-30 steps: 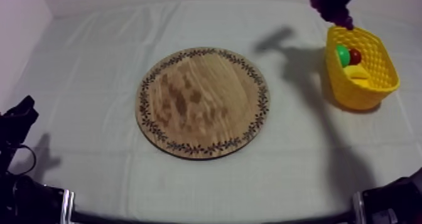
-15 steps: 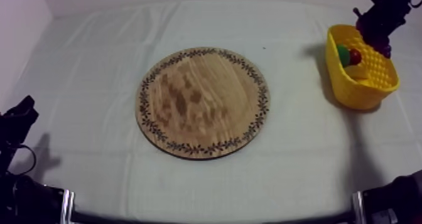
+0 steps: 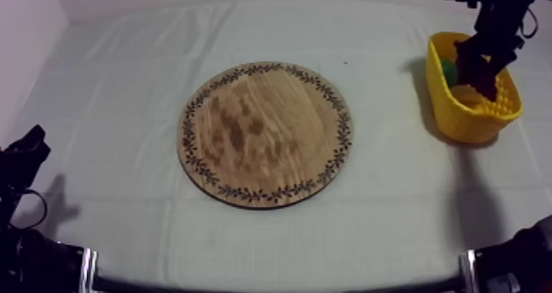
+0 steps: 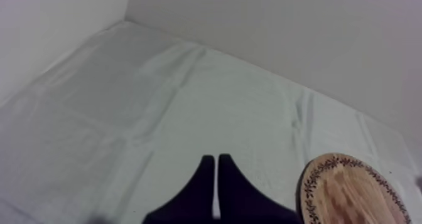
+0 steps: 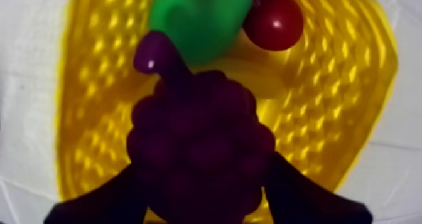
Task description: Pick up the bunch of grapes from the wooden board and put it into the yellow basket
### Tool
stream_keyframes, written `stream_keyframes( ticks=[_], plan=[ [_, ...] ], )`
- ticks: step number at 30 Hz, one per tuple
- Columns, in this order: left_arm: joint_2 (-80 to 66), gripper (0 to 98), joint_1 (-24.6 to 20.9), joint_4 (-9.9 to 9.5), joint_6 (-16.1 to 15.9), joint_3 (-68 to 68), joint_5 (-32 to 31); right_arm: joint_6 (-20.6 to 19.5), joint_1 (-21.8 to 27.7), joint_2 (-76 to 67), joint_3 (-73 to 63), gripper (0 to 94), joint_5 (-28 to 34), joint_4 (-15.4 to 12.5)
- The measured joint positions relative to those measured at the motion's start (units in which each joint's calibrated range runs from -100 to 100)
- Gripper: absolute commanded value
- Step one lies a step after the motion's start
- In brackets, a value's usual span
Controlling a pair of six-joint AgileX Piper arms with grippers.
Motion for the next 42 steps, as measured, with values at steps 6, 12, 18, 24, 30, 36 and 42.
stream_keyframes(
  ticks=[6, 12, 18, 24, 30, 36, 42],
  plan=[
    [0.0, 0.0, 0.0, 0.0, 0.0, 0.0, 0.0, -0.29, 0.83, 3.34, -1.55, 69.7, -0.7, -0.35],
    [0.0, 0.0, 0.0, 0.0, 0.0, 0.0, -0.07, -0.32, 0.78, 2.83, -2.82, 65.9, -0.53, -0.55],
    [0.0, 0.0, 0.0, 0.0, 0.0, 0.0, -0.07, -0.2, 0.14, -2.0, -3.03, 53.8, 0.74, -0.89],
    [0.0, 0.0, 0.0, 0.0, 0.0, 0.0, -0.07, -0.46, -1.08, -9.64, -0.76, 39.9, 1.02, -0.95],
    [0.0, 0.0, 0.0, 0.0, 0.0, 0.0, 0.0, -1.47, -2.49, -19.81, 5.63, 23.3, -3.54, -0.5],
    [0.0, 0.0, 0.0, 0.0, 0.0, 0.0, 0.0, -2.11, -3.48, -30.57, 14.95, 18.0, -11.0, -1.34],
    [0.0, 0.0, 0.0, 0.0, 0.0, 0.0, 0.0, -3.24, -3.21, -42.01, 26.25, 3.7, -20.35, -2.31]
  ],
)
